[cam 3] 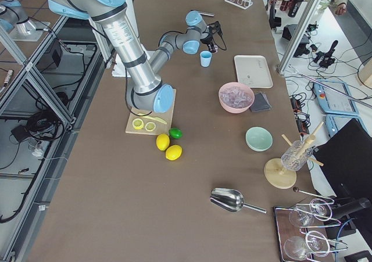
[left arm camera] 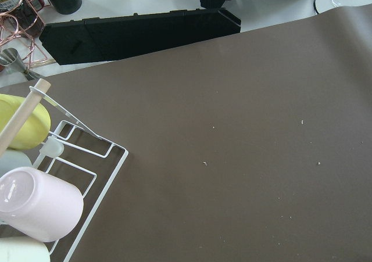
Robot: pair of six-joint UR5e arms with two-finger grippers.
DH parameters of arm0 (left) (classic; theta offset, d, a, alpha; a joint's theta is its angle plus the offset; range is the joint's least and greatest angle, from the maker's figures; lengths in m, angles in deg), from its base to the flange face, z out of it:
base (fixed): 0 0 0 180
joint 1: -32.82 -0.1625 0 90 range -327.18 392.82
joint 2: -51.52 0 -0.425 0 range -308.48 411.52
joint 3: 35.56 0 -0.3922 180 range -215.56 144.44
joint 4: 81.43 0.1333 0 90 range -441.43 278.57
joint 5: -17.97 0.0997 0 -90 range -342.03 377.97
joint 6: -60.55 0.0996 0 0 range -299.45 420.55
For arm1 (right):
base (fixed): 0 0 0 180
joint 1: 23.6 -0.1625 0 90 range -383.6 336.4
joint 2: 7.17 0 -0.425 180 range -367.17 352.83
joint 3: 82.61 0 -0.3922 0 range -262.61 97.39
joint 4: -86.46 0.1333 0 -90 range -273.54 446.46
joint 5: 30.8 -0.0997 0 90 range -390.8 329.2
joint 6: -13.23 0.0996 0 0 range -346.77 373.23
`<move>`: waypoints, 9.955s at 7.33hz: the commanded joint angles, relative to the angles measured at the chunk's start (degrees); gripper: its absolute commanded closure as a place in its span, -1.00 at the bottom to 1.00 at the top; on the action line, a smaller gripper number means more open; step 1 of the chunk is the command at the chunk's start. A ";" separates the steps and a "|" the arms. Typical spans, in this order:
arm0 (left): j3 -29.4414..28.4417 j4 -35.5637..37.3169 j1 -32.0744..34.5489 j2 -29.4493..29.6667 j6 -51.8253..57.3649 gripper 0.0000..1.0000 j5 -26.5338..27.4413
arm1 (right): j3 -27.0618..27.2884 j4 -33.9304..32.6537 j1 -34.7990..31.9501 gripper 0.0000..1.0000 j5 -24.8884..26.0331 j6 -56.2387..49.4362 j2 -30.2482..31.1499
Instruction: Mash ice and strawberries in cup
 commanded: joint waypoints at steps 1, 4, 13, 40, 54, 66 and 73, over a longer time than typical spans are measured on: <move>-0.58 -0.02 0.00 0.00 0.00 -0.96 0.00 | -0.70 0.05 2.08 1.00 1.29 -3.11 -1.14; -0.32 -0.02 0.00 -1.05 0.00 -0.96 0.00 | -2.81 -0.04 3.05 1.00 1.38 -5.50 -1.50; -0.14 -0.02 0.00 -1.94 -2.37 -0.96 0.00 | -3.78 3.66 -2.18 -1.00 -3.41 -9.36 -0.72; 2.14 -0.11 -4.83 -0.27 -2.11 -0.96 0.79 | -8.09 2.60 -13.56 1.00 7.01 -17.01 16.43; 2.94 0.42 -5.80 3.95 -2.46 -0.96 0.09 | 0.52 -3.82 -8.48 1.00 1.47 -16.31 1.94; -0.93 0.07 -7.73 9.31 -8.26 -0.96 0.26 | -5.72 4.27 3.67 -0.99 4.29 -16.58 -1.06; -0.06 0.33 -7.73 9.40 -9.65 -0.95 0.96 | -2.64 0.42 -15.01 -1.00 -16.16 -17.18 0.69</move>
